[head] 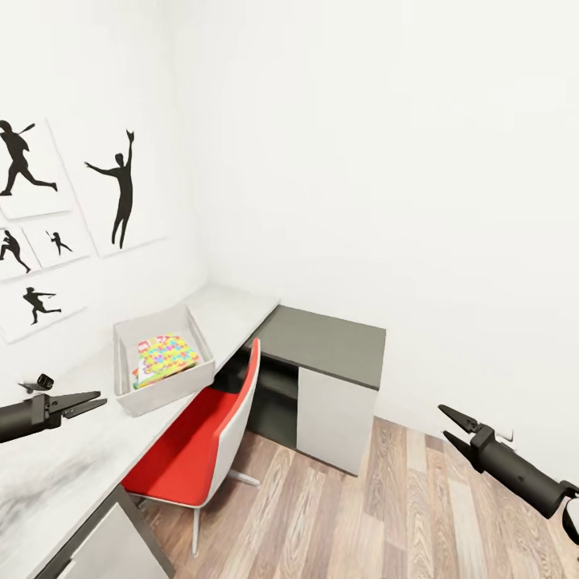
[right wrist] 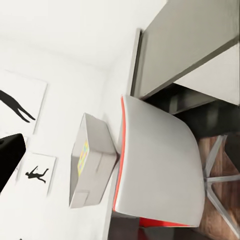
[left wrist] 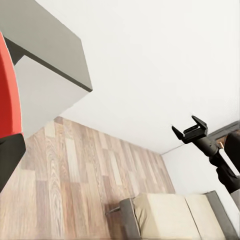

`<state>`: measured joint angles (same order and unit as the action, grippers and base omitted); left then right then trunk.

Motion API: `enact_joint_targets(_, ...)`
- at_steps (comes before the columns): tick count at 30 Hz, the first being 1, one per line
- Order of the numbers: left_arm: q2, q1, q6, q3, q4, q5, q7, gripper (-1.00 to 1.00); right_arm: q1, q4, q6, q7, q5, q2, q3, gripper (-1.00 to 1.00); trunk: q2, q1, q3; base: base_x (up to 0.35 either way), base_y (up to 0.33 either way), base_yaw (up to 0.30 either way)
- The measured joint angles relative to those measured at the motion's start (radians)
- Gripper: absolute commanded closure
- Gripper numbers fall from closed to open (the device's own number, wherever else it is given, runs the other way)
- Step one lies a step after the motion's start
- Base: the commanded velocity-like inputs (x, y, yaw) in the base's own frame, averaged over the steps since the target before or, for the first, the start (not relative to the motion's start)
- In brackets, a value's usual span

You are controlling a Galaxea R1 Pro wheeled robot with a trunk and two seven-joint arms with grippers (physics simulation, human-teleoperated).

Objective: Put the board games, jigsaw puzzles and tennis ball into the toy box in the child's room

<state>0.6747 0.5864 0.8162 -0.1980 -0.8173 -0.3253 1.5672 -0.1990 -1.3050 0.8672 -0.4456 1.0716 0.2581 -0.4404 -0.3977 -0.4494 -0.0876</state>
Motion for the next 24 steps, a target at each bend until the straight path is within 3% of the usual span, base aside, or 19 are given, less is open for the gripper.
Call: enact_joint_targets(24,0.01,0.0,0.0,0.0,0.0,-0.001,0.0,-1.0,0.0,0.037,0.0,0.0,-0.003,0.001,-0.003,-1.0,0.0,0.0,0.017,-0.183,0.0,-0.257)
